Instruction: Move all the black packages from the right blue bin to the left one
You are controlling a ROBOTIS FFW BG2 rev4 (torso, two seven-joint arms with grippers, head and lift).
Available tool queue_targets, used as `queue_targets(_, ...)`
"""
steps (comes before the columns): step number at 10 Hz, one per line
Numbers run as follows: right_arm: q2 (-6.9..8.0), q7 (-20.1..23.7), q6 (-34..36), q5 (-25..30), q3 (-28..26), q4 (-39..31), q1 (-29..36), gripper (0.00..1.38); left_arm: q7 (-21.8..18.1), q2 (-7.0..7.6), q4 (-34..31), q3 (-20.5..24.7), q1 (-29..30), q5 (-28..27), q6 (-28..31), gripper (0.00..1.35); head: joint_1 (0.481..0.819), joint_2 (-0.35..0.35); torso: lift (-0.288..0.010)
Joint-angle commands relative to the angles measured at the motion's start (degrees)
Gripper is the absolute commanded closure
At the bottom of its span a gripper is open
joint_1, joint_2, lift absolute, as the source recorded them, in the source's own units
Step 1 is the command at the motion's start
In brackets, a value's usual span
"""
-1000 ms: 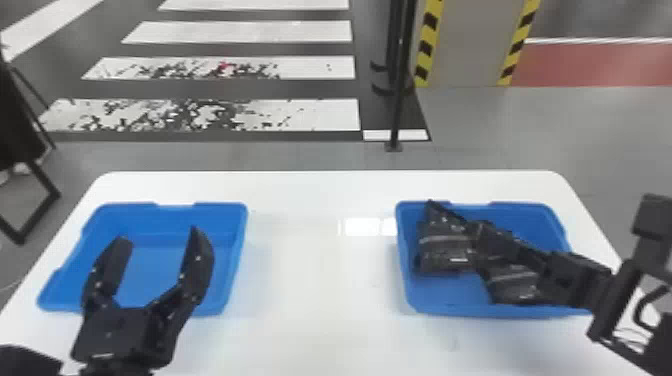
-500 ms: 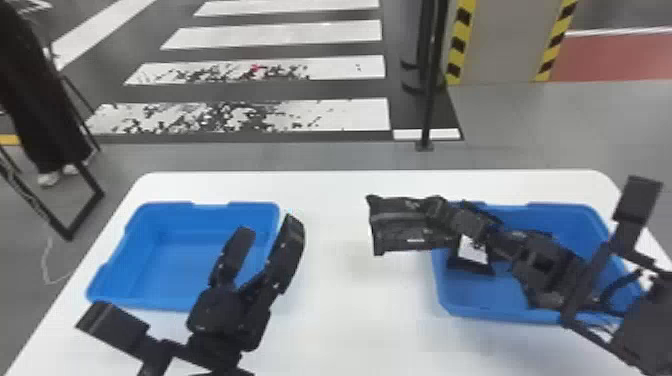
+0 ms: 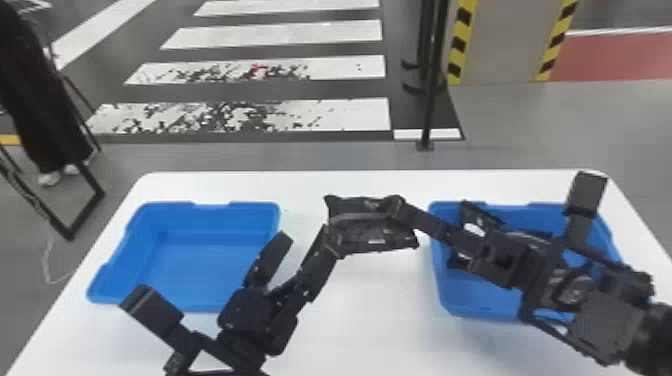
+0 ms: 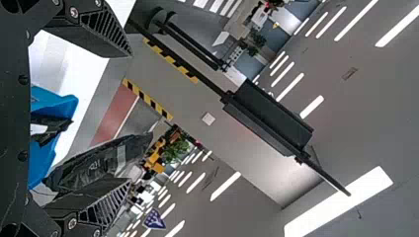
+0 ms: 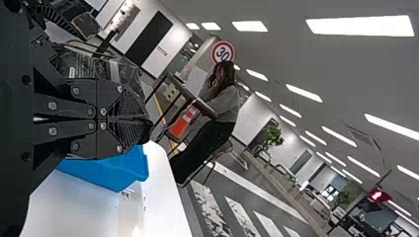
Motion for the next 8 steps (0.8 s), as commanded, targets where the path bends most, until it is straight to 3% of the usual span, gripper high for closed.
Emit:
queue_targets(1,-0.21,0.0,0.0,-0.8,1.6,0.6,-0.3,1.2,-0.2,0.19,0.0,-0.5,-0.3,0.6,0.4,0.14,0.695,0.114,-0.132)
queue_targets(4,-0.57,0.1,-0.3,-3.0,4.8,2.1,-1.4,1.2,-0.7,0.63,0.0,-1.5,-1.0,0.9,2.7,0.15,0.695,0.125,-0.132)
queue_targets(5,-0.65,0.3,-0.9,-3.8,6.0,2.6,-1.8,1.2,-0.7,0.72,-0.1,-1.5,-1.1,0.2,3.4,0.33,0.695,0.13,-0.132)
queue_targets(6,-0.65,0.3,-1.0,-4.0,6.1,2.9,-1.8,1.19,-0.2,0.72,-0.3,-1.4,-1.3,0.1,5.1,0.92,0.695,0.134,-0.132)
queue_targets(7,-0.74,0.5,-1.4,-4.2,6.1,3.0,-1.8,1.2,0.0,0.63,-0.4,-1.0,-1.1,0.2,5.5,1.14,0.695,0.136,-0.132)
queue_targets(8,-0.74,0.6,-1.6,-4.3,6.1,3.2,-1.8,1.2,0.1,0.63,-0.4,-0.7,-1.0,0.3,5.2,1.18,0.695,0.135,-0.132)
